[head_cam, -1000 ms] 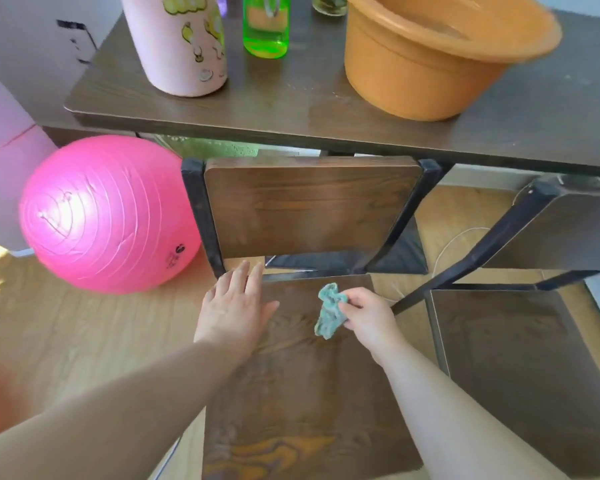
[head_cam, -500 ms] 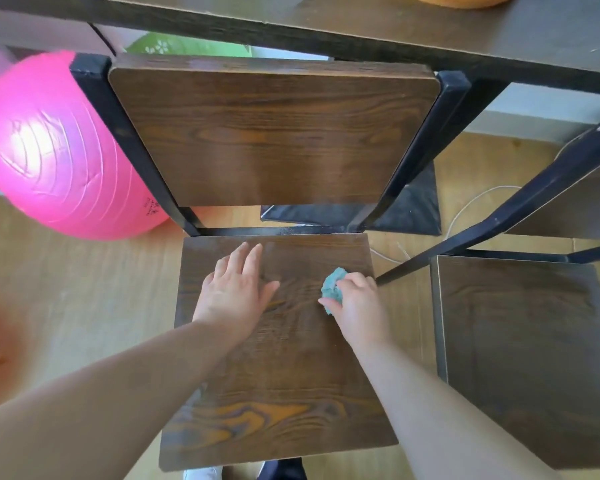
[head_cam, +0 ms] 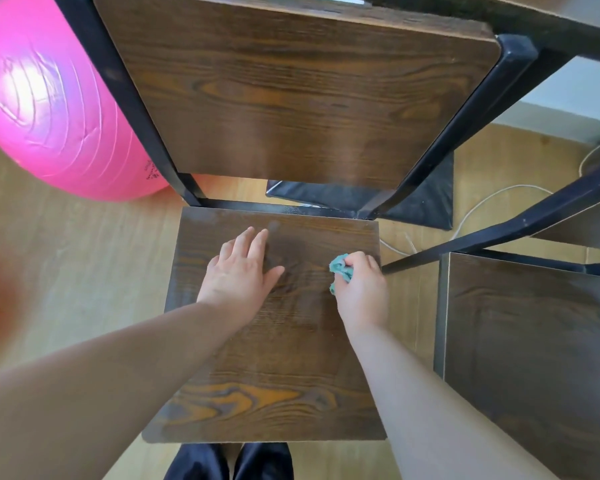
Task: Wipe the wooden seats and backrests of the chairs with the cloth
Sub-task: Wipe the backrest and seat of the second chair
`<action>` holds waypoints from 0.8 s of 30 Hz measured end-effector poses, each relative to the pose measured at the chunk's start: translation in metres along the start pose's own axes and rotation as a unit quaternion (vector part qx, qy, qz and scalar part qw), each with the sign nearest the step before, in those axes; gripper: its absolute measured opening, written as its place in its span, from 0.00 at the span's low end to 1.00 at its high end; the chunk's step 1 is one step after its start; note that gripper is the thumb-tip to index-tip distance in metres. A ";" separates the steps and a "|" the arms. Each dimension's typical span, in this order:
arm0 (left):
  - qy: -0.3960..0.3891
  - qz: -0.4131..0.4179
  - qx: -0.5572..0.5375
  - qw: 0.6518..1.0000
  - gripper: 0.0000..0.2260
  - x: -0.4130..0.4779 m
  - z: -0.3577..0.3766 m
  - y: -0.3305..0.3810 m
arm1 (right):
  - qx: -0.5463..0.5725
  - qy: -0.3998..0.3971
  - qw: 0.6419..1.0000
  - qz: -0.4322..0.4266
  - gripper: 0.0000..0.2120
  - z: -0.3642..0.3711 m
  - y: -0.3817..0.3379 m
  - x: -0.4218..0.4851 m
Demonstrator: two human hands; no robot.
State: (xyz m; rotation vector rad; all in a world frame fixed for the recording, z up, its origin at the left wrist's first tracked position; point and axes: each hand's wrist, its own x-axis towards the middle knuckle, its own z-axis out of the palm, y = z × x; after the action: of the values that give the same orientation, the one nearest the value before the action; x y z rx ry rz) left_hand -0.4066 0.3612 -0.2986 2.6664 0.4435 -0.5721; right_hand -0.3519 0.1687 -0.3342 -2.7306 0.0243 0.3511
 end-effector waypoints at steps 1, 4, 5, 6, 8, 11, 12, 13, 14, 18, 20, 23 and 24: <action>0.001 -0.002 -0.003 1.000 0.30 0.001 0.000 -0.001 | 0.040 -0.005 0.999 0.019 0.11 -0.003 0.000 0.003; 0.006 -0.006 -0.013 1.000 0.30 0.006 -0.001 -0.004 | 0.177 -0.059 0.980 0.069 0.10 -0.017 -0.001 0.014; 0.007 -0.007 -0.015 1.000 0.30 0.008 -0.002 -0.005 | 0.208 -0.085 0.973 0.060 0.11 -0.020 0.000 0.019; 0.006 -0.008 -0.017 1.000 0.30 0.009 -0.003 -0.007 | 0.236 -0.113 0.964 0.047 0.12 -0.023 -0.001 0.023; 0.005 -0.013 -0.018 1.000 0.30 0.012 -0.005 -0.009 | 0.269 -0.166 0.948 0.034 0.13 -0.025 -0.002 0.033; 0.002 -0.018 -0.019 1.000 0.30 0.014 -0.006 -0.010 | 0.168 -0.165 0.972 -0.026 0.13 -0.022 -0.001 0.042; 0.002 -0.018 -0.020 1.000 0.30 0.015 -0.007 -0.010 | 0.120 -0.143 0.981 -0.050 0.13 -0.022 -0.001 0.042; 0.002 -0.018 -0.021 1.000 0.30 0.015 -0.007 -0.009 | 0.089 -0.120 0.986 -0.071 0.14 -0.021 -0.001 0.042; 0.003 -0.017 -0.023 1.000 0.30 0.015 -0.007 -0.009 | 0.077 -0.105 0.988 -0.082 0.13 -0.020 -0.001 0.042; 0.004 -0.011 -0.023 1.000 0.30 0.015 -0.008 -0.010 | 0.086 -0.079 0.992 -0.045 0.11 -0.019 -0.005 0.032; 0.001 -0.008 -0.023 1.000 0.30 0.014 -0.009 -0.010 | 0.102 -0.060 0.992 -0.036 0.11 -0.018 -0.005 0.027; -0.001 -0.005 -0.021 1.000 0.30 0.013 -0.009 -0.011 | 0.105 -0.041 0.993 -0.043 0.13 -0.017 -0.001 0.021; -0.001 -0.004 -0.020 1.000 0.30 0.012 -0.009 -0.012 | 0.099 -0.041 0.993 -0.041 0.13 -0.018 0.000 0.020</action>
State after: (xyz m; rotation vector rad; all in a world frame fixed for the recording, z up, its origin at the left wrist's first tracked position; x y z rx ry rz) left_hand -0.3972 0.3781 -0.2999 2.6275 0.4596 -0.5620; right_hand -0.3283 0.1627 -0.3235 -2.5111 -0.0724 0.4129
